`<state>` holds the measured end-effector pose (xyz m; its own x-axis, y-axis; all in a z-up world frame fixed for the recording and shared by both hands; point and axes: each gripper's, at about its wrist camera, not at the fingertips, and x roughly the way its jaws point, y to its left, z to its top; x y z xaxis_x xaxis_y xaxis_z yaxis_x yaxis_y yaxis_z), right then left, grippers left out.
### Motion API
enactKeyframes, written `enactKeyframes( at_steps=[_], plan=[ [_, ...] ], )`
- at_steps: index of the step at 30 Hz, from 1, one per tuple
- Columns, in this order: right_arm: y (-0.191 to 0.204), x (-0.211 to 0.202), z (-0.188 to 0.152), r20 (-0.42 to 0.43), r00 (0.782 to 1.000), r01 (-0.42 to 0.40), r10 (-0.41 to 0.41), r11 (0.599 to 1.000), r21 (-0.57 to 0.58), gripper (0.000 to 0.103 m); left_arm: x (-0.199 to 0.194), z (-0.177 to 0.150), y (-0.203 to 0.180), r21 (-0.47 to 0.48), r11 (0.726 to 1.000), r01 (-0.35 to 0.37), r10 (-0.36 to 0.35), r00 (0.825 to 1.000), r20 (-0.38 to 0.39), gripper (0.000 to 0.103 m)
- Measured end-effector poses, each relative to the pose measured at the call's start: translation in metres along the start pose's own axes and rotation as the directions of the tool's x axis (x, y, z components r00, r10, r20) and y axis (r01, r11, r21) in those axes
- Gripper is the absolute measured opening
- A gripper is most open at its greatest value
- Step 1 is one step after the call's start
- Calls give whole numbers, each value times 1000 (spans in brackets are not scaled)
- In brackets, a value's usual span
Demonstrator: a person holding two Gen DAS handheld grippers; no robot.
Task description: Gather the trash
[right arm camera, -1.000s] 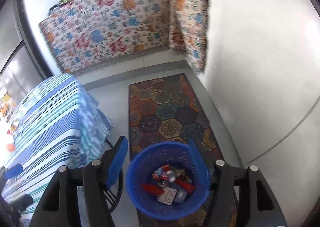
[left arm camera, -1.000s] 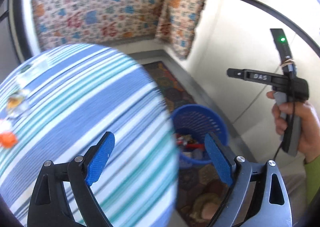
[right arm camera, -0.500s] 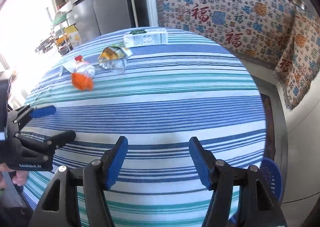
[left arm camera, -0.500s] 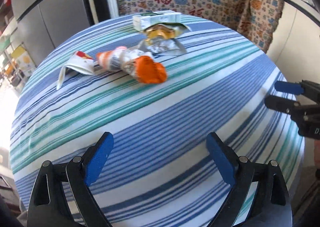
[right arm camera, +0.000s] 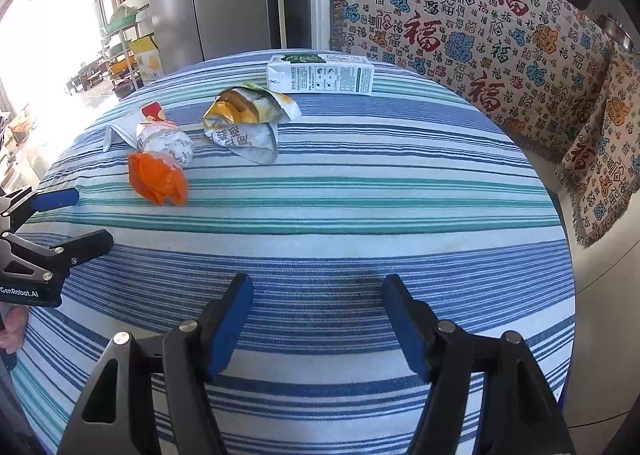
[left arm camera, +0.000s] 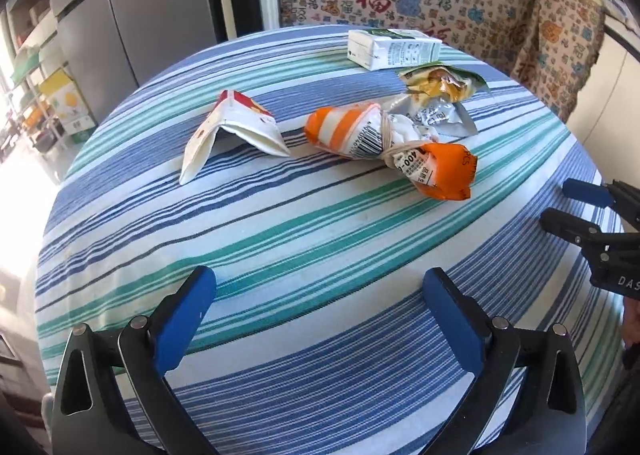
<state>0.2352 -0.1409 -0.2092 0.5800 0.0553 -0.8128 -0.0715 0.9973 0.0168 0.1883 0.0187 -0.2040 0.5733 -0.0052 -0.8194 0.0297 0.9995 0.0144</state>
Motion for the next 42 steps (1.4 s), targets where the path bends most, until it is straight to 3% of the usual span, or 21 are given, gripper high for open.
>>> enactKeyframes(
  at_steps=[7,12,17,21,26,28,30,32,36,40,42],
  plan=[
    [0,2,3,-2,1000,1,-1,1000,-2,71,-3,-1,4,-7,1000,-4,4,1000,0,103],
    [0,1,3,-2,1000,0,0,1000,-1,71,-15,9,34,-112,994,1,6,998,67,101],
    [1,3,6,-3,1000,1,-1,1000,-3,71,-25,53,60,-217,976,25,4,991,135,100],
    [2,4,7,-3,1000,-2,2,1000,1,72,14,93,57,-222,975,17,-5,998,58,85],
    [2,5,8,-3,1000,-4,4,1000,2,72,60,93,43,-169,984,-49,39,997,-65,81],
    [2,4,7,-3,1000,-3,3,1000,2,72,58,90,37,-110,993,-53,50,998,-37,69],
    [2,4,7,-4,1000,-3,3,1000,2,72,52,85,32,-69,997,-45,45,999,-5,45],
    [3,5,8,-4,1000,-4,4,1000,2,72,44,79,32,-66,997,-31,32,999,7,34],
    [3,5,8,-4,1000,-6,6,1000,4,72,19,63,41,-52,998,-31,32,999,31,26],
    [5,5,9,-2,1000,-13,13,1000,-7,72,-4,31,45,-75,997,10,-9,1000,23,25],
    [13,4,10,7,997,-81,81,996,-32,71,-9,18,45,-86,996,21,-19,999,26,26]
  ],
)
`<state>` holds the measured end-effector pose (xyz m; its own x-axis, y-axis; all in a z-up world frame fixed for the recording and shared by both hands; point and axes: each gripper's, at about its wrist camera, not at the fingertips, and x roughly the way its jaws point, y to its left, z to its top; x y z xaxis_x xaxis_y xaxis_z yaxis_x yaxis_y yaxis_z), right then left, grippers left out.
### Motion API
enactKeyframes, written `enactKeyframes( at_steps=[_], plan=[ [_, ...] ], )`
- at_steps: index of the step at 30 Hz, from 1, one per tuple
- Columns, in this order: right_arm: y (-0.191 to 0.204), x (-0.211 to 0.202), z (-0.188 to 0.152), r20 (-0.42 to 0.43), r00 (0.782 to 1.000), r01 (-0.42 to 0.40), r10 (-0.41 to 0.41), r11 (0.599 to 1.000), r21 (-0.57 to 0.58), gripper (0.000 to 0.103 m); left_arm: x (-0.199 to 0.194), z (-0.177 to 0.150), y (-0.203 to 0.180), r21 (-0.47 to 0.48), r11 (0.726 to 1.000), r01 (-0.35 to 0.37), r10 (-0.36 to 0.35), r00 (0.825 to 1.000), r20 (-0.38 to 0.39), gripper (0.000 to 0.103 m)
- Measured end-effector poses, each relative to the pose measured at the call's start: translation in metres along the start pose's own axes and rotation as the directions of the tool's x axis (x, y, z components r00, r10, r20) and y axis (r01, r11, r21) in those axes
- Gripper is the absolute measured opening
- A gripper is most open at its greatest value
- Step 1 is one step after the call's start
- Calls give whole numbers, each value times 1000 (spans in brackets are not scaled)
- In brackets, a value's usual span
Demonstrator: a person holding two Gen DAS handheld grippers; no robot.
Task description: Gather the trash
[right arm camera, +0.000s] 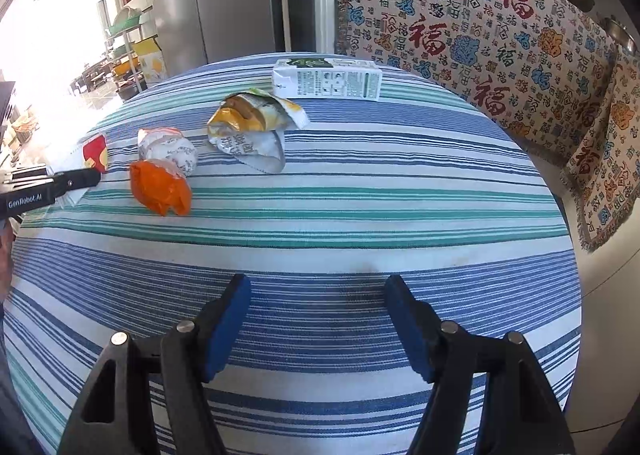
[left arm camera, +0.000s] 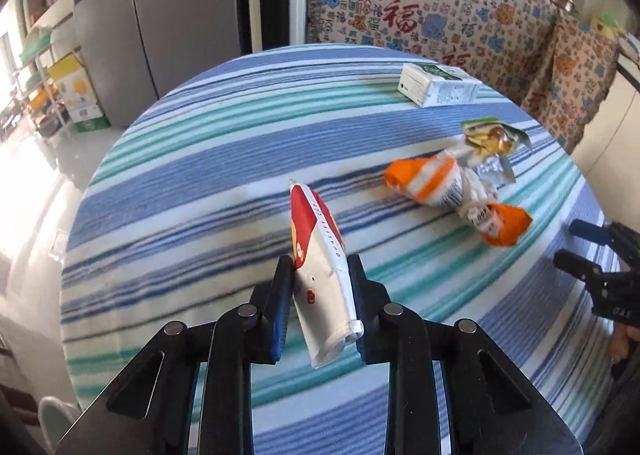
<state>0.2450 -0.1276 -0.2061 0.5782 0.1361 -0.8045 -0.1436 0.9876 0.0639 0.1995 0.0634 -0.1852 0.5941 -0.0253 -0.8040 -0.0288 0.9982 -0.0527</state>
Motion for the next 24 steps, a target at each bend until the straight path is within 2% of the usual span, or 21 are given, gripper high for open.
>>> enactKeyframes(
  at_steps=[3,5,8,11,12,14,16,17,18,20,21,22,23,24],
  plan=[
    [28,-2,12,43,993,-108,109,993,-40,71,-2,-8,2,-23,999,23,-23,1000,3,26],
    [54,3,25,43,989,-135,139,986,-99,71,0,-7,1,-13,1000,12,-12,1000,11,26],
    [91,21,46,36,996,-76,85,976,-204,71,1,-7,3,-33,999,32,-32,999,18,27],
    [109,40,63,33,999,-31,41,967,-254,71,1,-10,3,-28,999,36,-35,999,23,27],
    [111,46,67,24,999,-20,28,964,-266,67,1,-9,2,-23,999,35,-34,999,24,27],
    [108,54,70,-16,1000,-18,15,967,-254,40,2,-8,1,-21,999,39,-38,999,24,27],
    [94,47,66,-44,997,-65,59,986,-157,41,2,-7,2,-31,998,54,-53,998,21,28],
    [85,41,61,-63,992,-113,108,990,-79,41,2,-6,4,-41,997,67,-66,998,18,28],
    [73,32,54,-82,977,-192,195,981,39,41,1,-7,5,-51,995,82,-82,997,15,28],
    [49,20,36,-89,924,-336,371,903,269,41,0,-7,3,-63,991,121,-120,993,11,28],
    [33,16,22,-78,889,-389,452,833,394,41,-2,-8,1,-61,989,134,-133,991,11,28],
    [21,13,10,-61,865,-413,499,775,478,41,-4,-9,-3,-53,988,146,-146,989,12,28],
    [8,11,-2,-48,851,-418,522,730,541,42,-5,-9,-7,-40,987,158,-158,987,11,28],
    [-3,10,-13,-47,855,-398,517,712,579,43,-6,-10,-11,-28,986,167,-167,986,9,29]
  ],
)
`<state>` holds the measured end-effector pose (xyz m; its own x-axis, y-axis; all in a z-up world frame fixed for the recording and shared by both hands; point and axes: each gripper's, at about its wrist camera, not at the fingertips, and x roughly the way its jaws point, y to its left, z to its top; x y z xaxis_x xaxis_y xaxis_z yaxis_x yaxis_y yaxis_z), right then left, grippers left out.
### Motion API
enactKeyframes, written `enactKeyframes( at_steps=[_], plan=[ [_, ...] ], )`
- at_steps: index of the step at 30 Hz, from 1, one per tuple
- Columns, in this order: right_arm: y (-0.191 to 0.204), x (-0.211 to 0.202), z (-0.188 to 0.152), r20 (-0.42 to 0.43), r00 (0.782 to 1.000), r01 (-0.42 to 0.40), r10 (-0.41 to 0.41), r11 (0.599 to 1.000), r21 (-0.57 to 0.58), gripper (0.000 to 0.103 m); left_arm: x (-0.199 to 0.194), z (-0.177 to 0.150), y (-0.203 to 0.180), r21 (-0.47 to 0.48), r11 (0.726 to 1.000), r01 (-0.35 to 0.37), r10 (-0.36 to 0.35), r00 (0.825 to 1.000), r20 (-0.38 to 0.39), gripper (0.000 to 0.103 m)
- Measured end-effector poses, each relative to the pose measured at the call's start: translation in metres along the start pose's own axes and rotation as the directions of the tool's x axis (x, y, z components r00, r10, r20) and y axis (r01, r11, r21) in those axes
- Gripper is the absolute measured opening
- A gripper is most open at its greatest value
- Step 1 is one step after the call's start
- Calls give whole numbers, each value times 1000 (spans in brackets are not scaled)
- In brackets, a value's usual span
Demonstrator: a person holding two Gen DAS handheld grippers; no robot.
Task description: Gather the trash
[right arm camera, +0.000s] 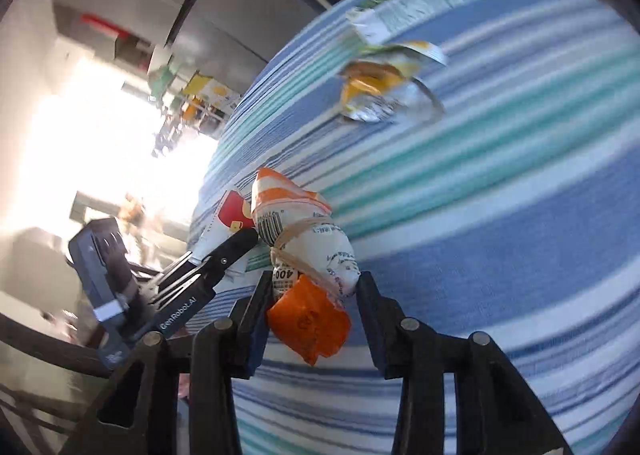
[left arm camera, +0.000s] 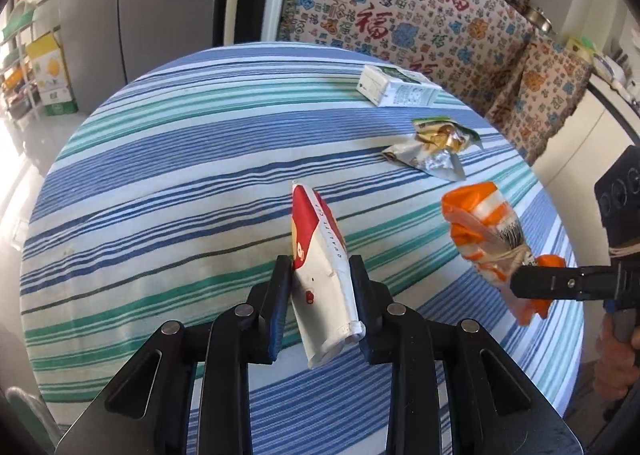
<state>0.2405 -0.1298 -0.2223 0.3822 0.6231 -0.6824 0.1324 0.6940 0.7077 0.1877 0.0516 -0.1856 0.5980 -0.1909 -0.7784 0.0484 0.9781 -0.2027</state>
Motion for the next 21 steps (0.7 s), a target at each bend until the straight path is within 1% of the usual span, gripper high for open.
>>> enactKeyframes(
  at_steps=[1,2,3,5,6,7,8,9,10,11,13,15,17,18,19,20,21],
  plan=[
    [-14,-7,-3,17,999,45,-46,999,29,44,1,-1,-5,14,1000,6,-6,1000,-4,29],
    [-25,-16,-6,52,997,46,-48,998,42,41,2,-2,-9,27,1000,9,-9,1000,-9,31],
    [-32,-23,-8,77,995,60,-64,997,54,44,3,-4,-12,36,999,13,-12,1000,-16,34],
    [-39,-38,-10,123,983,134,-140,990,50,45,7,-6,-18,52,999,13,-11,1000,-27,39],
    [-39,-44,-12,149,971,187,-189,982,24,51,7,-7,-20,60,998,9,-8,1000,-25,43],
    [-39,-48,-7,164,960,229,-226,973,2,58,7,-7,-22,70,998,4,-2,1000,-24,45],
    [-39,-50,-8,180,945,279,-271,960,-19,59,7,-6,-22,78,997,3,-1,1000,-25,50],
    [-39,-52,-7,190,932,321,-308,947,-37,60,7,-6,-22,80,997,2,0,1000,-25,56],
    [-39,-54,-7,201,920,355,-338,933,-57,60,7,-6,-21,78,997,-4,5,1000,-24,58],
    [-38,-56,-9,208,913,373,-351,925,-74,60,7,-6,-20,75,997,-8,10,1000,-23,59],
    [-30,-58,-12,222,893,429,-392,891,-150,60,6,-5,-15,69,998,-10,12,1000,-26,61],
    [-18,-60,-13,237,879,468,-414,844,-262,60,6,-5,-11,63,998,-10,12,999,-31,66],
    [-5,-59,-12,248,865,501,-437,786,-362,62,6,-5,-10,65,998,-12,15,999,-34,67],
    [-1,-59,-10,235,864,503,-445,770,-391,62,6,-5,-10,66,998,-14,17,999,-33,67],
    [1,-56,-6,212,866,500,-453,768,-400,62,6,-6,-10,70,997,-16,19,999,-33,67],
    [0,-53,-5,185,870,491,-456,775,-398,62,6,-6,-11,75,997,-20,23,999,-33,67],
    [0,-48,-4,144,880,471,-453,788,-398,62,6,-6,-12,78,997,-24,26,999,-32,67]
  ],
)
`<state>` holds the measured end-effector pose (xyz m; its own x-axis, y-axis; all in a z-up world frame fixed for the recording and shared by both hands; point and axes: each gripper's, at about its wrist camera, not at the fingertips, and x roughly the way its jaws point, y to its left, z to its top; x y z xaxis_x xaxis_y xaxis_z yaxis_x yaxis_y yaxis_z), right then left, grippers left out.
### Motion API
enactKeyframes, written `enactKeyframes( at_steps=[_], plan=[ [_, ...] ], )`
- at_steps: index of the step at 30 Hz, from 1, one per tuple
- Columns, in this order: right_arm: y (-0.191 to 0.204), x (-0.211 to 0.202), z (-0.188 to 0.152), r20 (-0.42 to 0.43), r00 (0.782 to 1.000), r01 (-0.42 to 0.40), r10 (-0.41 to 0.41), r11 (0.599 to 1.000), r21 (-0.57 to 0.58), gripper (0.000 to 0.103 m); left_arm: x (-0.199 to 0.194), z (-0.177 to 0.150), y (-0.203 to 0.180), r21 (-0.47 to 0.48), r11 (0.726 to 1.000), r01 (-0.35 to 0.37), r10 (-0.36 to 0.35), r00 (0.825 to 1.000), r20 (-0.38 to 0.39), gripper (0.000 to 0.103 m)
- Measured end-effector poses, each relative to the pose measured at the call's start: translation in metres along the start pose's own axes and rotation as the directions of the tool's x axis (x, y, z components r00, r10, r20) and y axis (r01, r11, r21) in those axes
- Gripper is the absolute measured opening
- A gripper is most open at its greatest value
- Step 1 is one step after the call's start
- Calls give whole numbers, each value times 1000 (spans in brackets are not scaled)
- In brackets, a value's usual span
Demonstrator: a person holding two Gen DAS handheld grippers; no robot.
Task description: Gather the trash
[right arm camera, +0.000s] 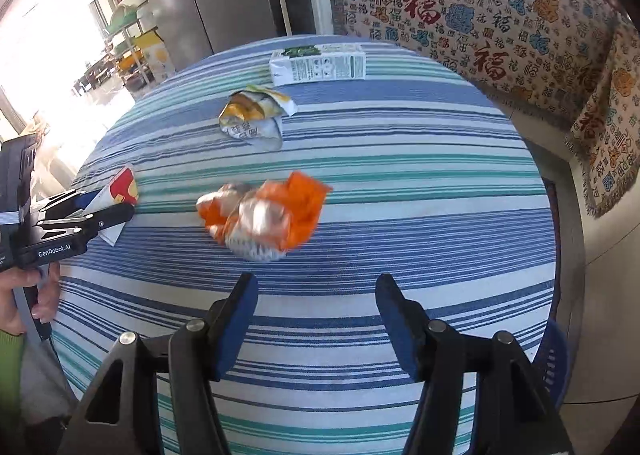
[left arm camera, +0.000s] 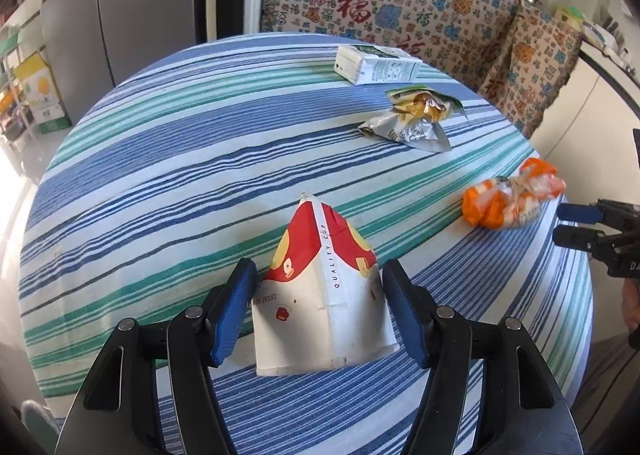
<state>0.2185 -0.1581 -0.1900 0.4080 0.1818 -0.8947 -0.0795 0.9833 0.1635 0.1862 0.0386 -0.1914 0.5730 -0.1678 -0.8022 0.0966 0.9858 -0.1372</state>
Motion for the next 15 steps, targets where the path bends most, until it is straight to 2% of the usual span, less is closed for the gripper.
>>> enactKeyframes(
  at_steps=[2,5,9,10,13,15],
  plan=[
    [7,8,1,-32,998,-56,56,998,5,62,0,0,0,1,1000,-4,4,1000,1,68],
    [18,10,0,-14,995,-102,102,995,-16,62,0,0,0,-1,1000,-2,2,1000,1,68],
    [35,21,7,15,1000,28,-27,996,-82,62,0,-1,0,2,1000,-4,4,1000,2,69],
    [37,24,8,18,999,35,-34,996,-80,62,0,-1,0,3,1000,-5,5,1000,2,69],
    [46,28,11,46,998,-32,35,997,-76,62,-1,-1,0,5,1000,-5,5,1000,2,69],
    [57,23,14,92,983,-147,158,982,-117,62,-1,-1,0,6,1000,-3,3,1000,1,69]
  ],
)
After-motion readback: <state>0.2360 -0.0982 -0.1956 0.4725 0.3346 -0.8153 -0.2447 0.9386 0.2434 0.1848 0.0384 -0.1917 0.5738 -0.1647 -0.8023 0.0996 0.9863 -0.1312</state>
